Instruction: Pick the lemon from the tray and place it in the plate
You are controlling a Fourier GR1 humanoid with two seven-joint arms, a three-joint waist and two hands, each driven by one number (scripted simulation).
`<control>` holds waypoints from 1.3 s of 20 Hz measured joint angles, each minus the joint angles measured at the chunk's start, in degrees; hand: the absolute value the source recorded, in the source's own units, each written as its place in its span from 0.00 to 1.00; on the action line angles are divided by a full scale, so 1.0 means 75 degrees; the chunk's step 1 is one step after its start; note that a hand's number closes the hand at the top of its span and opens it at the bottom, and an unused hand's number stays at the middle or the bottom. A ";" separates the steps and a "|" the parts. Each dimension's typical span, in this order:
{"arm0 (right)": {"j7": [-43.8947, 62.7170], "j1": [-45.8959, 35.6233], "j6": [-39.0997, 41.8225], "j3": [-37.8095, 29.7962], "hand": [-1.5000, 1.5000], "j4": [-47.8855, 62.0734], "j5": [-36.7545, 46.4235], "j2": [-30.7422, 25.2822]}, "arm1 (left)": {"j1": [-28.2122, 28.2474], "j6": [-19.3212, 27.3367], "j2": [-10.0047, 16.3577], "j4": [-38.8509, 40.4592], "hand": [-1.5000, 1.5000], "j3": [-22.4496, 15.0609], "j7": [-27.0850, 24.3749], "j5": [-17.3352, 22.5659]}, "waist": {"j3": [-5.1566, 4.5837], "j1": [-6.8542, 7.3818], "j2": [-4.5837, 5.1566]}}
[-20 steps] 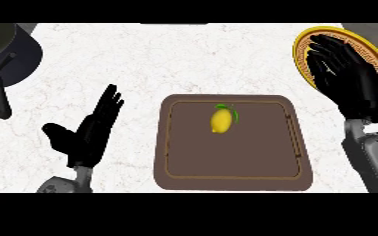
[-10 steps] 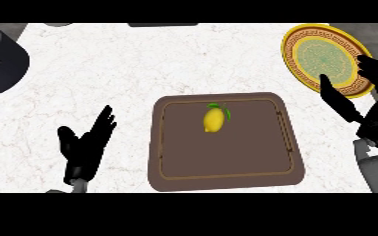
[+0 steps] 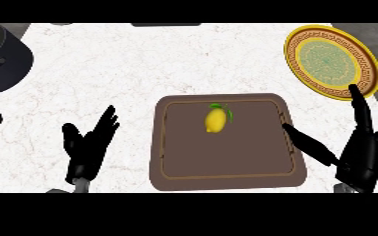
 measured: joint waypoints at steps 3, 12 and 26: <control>0.1081 0.0034 0.1115 0.0285 0.00 -0.0290 0.0352 -0.0235 | 0.0000 -0.0010 -0.0006 -0.0025 0.50 -0.0046 0.0009 -0.0054 | -0.0005 0.0078 0.0012; 0.4161 -0.1386 0.4237 0.1195 0.00 -0.0867 0.1587 0.0361 | -0.0198 -0.0203 -0.0023 0.0099 0.50 -0.0020 0.0062 -0.0071 | 0.0012 0.0301 0.0048; 0.4809 -0.2956 0.5746 0.1182 0.00 0.1283 0.2723 0.3047 | -0.0180 -0.0315 -0.0100 0.0051 0.50 0.0086 0.0162 -0.0183 | 0.0051 0.0307 0.0061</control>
